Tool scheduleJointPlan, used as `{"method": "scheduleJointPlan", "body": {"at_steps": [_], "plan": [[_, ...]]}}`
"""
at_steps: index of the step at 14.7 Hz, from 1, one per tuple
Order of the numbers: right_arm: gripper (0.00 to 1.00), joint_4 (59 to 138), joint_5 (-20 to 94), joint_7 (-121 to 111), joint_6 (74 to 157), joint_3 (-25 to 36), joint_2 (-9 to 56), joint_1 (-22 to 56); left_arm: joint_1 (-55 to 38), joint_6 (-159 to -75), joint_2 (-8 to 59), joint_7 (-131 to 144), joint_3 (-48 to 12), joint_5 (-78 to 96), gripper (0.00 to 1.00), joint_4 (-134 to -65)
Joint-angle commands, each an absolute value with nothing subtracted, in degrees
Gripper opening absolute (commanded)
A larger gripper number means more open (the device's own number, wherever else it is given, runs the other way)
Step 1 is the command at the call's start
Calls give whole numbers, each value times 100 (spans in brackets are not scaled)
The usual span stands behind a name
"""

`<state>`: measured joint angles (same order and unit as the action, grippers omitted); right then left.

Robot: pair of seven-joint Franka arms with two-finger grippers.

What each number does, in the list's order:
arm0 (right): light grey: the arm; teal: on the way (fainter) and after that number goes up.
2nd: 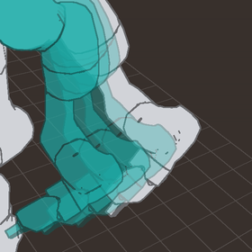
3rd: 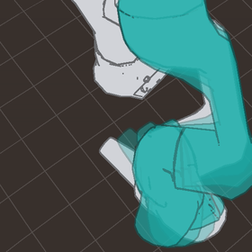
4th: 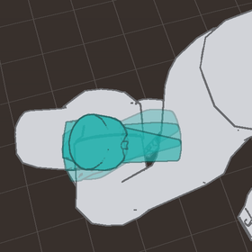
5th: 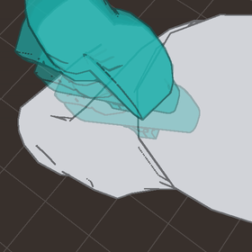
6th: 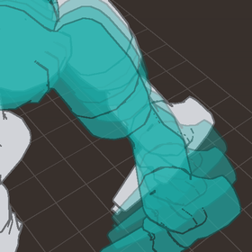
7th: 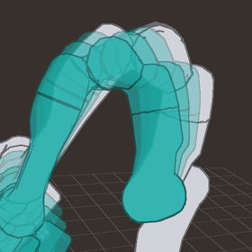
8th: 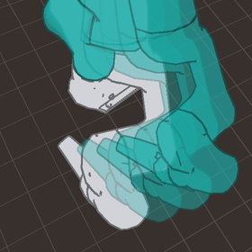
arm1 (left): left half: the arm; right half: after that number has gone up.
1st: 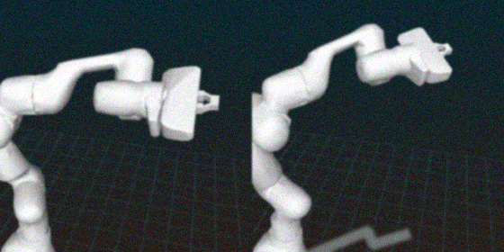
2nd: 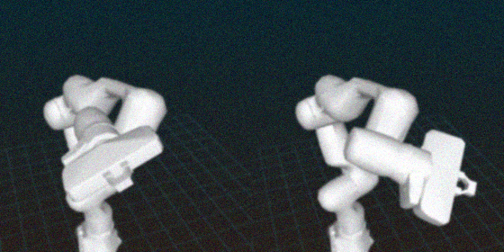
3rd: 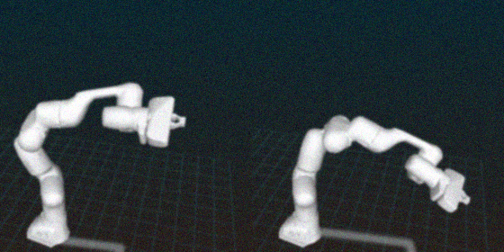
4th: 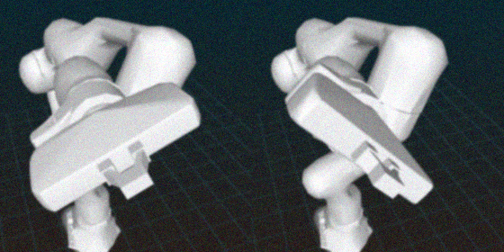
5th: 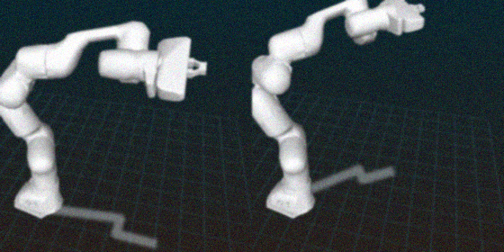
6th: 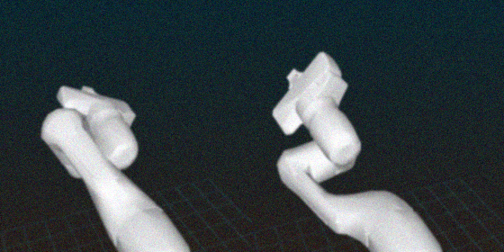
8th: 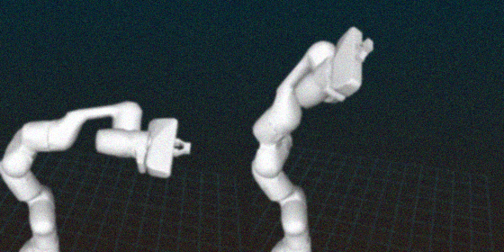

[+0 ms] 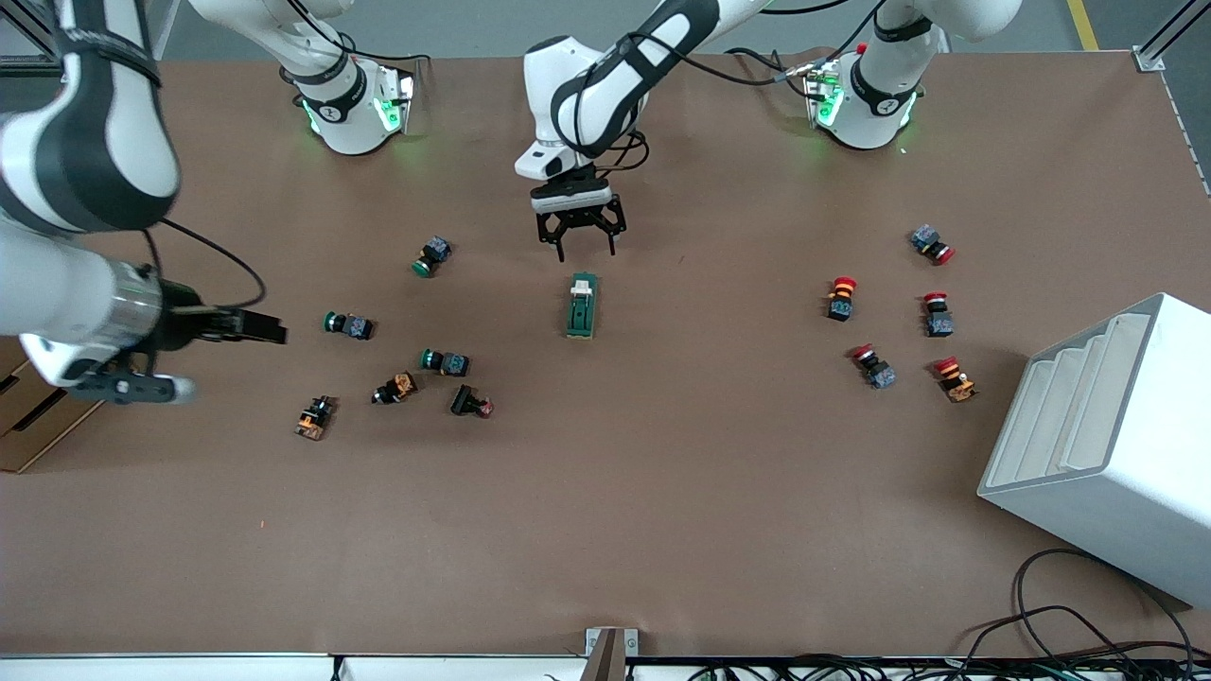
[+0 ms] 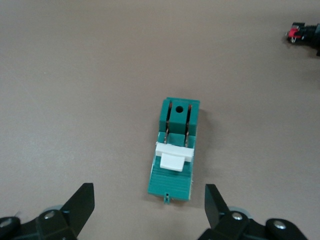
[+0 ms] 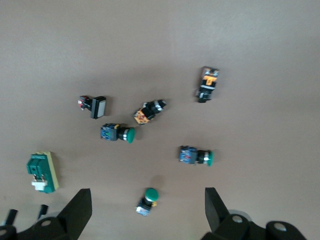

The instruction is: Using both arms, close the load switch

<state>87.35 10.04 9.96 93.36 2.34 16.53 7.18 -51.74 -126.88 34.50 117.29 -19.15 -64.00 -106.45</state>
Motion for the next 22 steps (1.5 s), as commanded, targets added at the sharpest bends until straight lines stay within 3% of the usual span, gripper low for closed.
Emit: {"method": "scheduleJointPlan", "body": {"at_steps": [1,10,13,22], "plan": [[100,8973,1116,2009,9693,255,1714,1176,-5334,-12753,3585,12513,-1890,-7091,97,-10802],[100,11213,2169,4200,13004,255,1696,3092,-5449,-12595,4069,13456,-1872,-8763,97,-10740],[100,11802,3161,4263,14200,255,1801,3751,-5458,-12498,4087,13491,-1846,-8824,98,-10740],[100,11918,4191,4307,15310,255,2487,4675,-5554,-12252,4403,13622,-1846,-9009,99,-10617]]}}
